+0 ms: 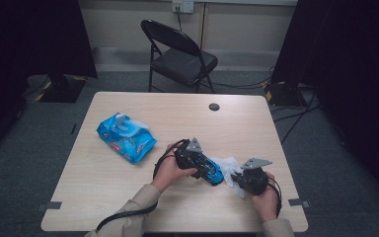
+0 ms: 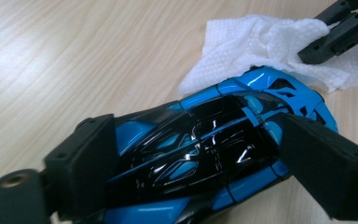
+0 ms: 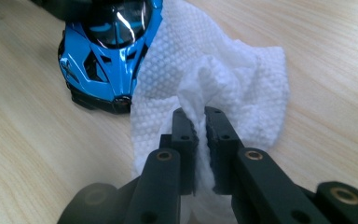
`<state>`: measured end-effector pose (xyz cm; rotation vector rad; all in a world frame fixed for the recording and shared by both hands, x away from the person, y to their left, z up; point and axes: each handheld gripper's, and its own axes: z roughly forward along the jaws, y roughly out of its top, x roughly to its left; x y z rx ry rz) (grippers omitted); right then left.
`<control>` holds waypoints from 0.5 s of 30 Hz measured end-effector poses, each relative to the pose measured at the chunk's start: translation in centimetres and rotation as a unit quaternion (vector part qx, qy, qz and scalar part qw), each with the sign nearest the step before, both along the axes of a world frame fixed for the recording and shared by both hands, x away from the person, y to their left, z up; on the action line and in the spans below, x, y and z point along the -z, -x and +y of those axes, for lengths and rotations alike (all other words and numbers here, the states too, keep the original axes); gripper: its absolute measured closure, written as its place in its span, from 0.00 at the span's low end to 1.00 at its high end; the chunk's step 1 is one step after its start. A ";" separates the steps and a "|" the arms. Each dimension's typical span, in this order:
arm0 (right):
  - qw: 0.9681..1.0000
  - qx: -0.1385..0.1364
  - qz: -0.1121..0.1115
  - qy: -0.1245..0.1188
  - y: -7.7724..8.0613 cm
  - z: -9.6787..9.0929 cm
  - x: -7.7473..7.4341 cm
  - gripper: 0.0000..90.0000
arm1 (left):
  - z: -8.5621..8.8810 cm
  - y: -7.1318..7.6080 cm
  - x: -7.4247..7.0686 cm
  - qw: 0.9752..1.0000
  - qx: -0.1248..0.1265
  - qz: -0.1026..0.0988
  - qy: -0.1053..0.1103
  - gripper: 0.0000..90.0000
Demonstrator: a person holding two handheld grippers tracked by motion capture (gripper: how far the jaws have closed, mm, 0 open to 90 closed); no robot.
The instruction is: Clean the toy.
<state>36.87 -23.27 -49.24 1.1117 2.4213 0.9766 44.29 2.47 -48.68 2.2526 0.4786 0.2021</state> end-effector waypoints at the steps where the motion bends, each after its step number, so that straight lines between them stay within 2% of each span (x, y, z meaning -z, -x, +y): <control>1: 1.000 -0.008 -0.001 -0.009 0.0 0.1 0.1 0.93 | -0.1 0.1 0.0 1.000 0.000 0.000 -0.002 0.08; 9: 1.000 -0.016 0.006 -0.017 -0.1 0.8 0.3 0.93 | -0.3 0.1 -0.1 1.000 0.014 0.001 -0.001 0.12; 15: 0.998 -0.034 0.027 -0.052 0.4 0.6 0.5 0.94 | 0.1 0.4 0.2 1.000 0.008 -0.007 0.014 0.12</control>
